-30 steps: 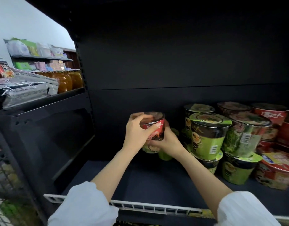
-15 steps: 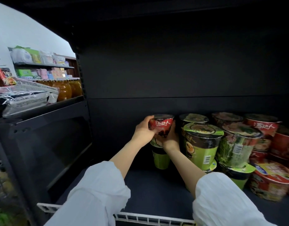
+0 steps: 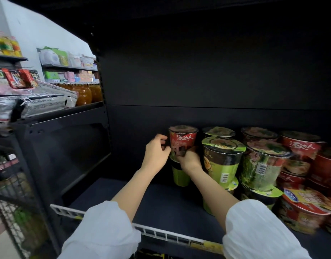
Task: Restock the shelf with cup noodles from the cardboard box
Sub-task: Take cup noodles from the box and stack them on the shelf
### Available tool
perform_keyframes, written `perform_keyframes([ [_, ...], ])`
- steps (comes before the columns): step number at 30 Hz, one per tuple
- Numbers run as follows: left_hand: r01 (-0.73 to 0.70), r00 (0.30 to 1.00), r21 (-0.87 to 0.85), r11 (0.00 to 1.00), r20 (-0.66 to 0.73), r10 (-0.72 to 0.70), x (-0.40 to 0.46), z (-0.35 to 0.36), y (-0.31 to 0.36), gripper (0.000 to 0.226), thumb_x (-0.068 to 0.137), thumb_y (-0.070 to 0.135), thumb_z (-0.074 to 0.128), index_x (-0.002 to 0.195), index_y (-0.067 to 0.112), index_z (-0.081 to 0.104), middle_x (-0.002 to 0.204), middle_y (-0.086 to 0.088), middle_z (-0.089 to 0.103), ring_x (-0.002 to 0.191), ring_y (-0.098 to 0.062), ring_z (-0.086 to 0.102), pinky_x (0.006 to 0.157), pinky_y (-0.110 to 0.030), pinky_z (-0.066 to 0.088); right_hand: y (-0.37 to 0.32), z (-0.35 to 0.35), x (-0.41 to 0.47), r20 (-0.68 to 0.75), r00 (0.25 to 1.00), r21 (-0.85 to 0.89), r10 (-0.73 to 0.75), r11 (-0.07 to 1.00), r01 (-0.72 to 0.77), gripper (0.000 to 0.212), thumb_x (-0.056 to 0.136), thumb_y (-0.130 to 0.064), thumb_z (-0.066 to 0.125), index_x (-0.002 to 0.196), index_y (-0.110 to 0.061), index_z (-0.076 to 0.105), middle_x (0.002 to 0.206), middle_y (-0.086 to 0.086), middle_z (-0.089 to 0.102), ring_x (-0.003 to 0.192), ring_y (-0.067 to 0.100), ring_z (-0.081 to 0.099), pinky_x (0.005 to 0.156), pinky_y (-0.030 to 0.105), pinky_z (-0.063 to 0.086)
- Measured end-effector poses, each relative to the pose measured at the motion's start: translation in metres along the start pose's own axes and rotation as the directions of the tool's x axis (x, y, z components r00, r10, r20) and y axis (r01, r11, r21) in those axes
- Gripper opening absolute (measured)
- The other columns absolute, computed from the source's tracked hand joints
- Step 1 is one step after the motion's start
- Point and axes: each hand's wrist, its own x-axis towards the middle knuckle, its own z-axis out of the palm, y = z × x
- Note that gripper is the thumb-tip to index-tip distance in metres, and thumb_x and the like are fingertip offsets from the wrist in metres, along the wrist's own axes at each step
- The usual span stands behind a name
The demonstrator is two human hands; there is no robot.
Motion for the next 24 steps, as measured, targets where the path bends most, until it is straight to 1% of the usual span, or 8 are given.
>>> perform_keyframes([
  [2,-0.019,0.999,0.067,0.998,-0.024,0.021,-0.019,-0.009,0.005,0.031,0.091,0.011,0.057,0.123,0.011,0.056,0.117,-0.006,0.062,0.093,-0.009,0.057,0.081,-0.018,0.045,0.001,-0.001,-0.017,0.038,0.998,-0.033,-0.048,0.998,0.049,0.036,0.094,-0.016,0.054,0.122,0.007,0.050,0.126,0.022,0.056,0.117,0.034,0.053,0.092,0.032,0.042],
  [6,-0.181,0.983,0.375,0.909,0.045,0.177,-0.075,-0.026,0.022,0.028,0.093,0.017,0.052,0.120,0.018,0.059,0.110,0.001,0.065,0.096,-0.013,0.063,0.083,-0.033,0.053,0.013,-0.008,-0.070,0.168,0.957,0.006,-0.236,0.971,0.238,0.055,0.093,-0.006,0.050,0.145,-0.005,0.031,0.141,0.015,0.046,0.130,0.025,0.045,0.104,0.025,0.034],
  [9,-0.225,0.973,0.433,0.873,0.060,0.221,-0.123,-0.032,0.038,0.024,0.094,0.021,0.050,0.115,0.020,0.061,0.106,0.003,0.066,0.092,-0.015,0.064,0.077,-0.037,0.054,0.030,-0.031,-0.115,0.124,0.922,0.024,-0.368,0.930,0.368,0.046,0.091,-0.006,0.051,0.137,-0.011,0.046,0.129,0.009,0.059,0.120,0.021,0.055,0.101,0.028,0.042],
  [12,-0.206,0.976,0.400,0.893,0.012,0.219,-0.172,-0.032,0.056,0.020,0.094,0.023,0.051,0.110,0.020,0.062,0.099,0.005,0.067,0.087,-0.016,0.064,0.072,-0.037,0.054,0.047,-0.061,-0.164,-0.012,0.894,-0.017,-0.447,0.894,0.447,0.031,0.095,-0.012,0.049,0.124,-0.012,0.057,0.116,0.007,0.066,0.108,0.021,0.061,0.091,0.034,0.049],
  [14,-0.177,0.981,0.338,0.924,-0.017,0.194,-0.206,-0.026,0.071,0.019,0.094,0.024,0.052,0.108,0.020,0.063,0.095,0.005,0.068,0.084,-0.016,0.063,0.069,-0.037,0.054,0.061,-0.080,-0.198,-0.109,0.886,-0.071,-0.450,0.893,0.444,0.026,0.096,-0.019,0.048,0.119,-0.015,0.061,0.108,0.005,0.069,0.098,0.021,0.063,0.082,0.038,0.051],
  [17,-0.195,0.981,0.221,0.956,0.020,0.195,-0.257,-0.007,0.101,0.018,0.093,0.025,0.052,0.105,0.021,0.065,0.088,0.006,0.068,0.079,-0.015,0.063,0.065,-0.036,0.054,0.094,-0.110,-0.253,-0.196,0.875,-0.170,-0.443,0.894,0.414,0.023,0.096,-0.025,0.047,0.111,-0.018,0.063,0.098,0.002,0.068,0.089,0.019,0.063,0.073,0.042,0.053],
  [20,-0.210,0.977,0.117,0.971,0.070,0.202,-0.301,0.023,0.132,0.016,0.093,0.026,0.053,0.103,0.021,0.064,0.084,0.008,0.066,0.077,-0.013,0.063,0.064,-0.033,0.053,0.134,-0.148,-0.304,-0.212,0.894,-0.248,-0.394,0.907,0.341,0.023,0.096,-0.028,0.046,0.105,-0.017,0.064,0.092,-0.001,0.067,0.085,0.017,0.062,0.071,0.040,0.052],
  [24,-0.172,0.969,0.017,0.985,0.184,0.166,-0.352,0.067,0.174,0.012,0.094,0.027,0.053,0.099,0.021,0.063,0.072,0.016,0.055,0.070,-0.010,0.061,0.061,-0.029,0.053,0.193,-0.206,-0.358,-0.222,0.947,-0.296,-0.231,0.942,0.160,0.027,0.098,-0.033,0.045,0.096,-0.016,0.065,0.073,-0.002,0.063,0.067,0.015,0.059,0.060,0.036,0.046],
])
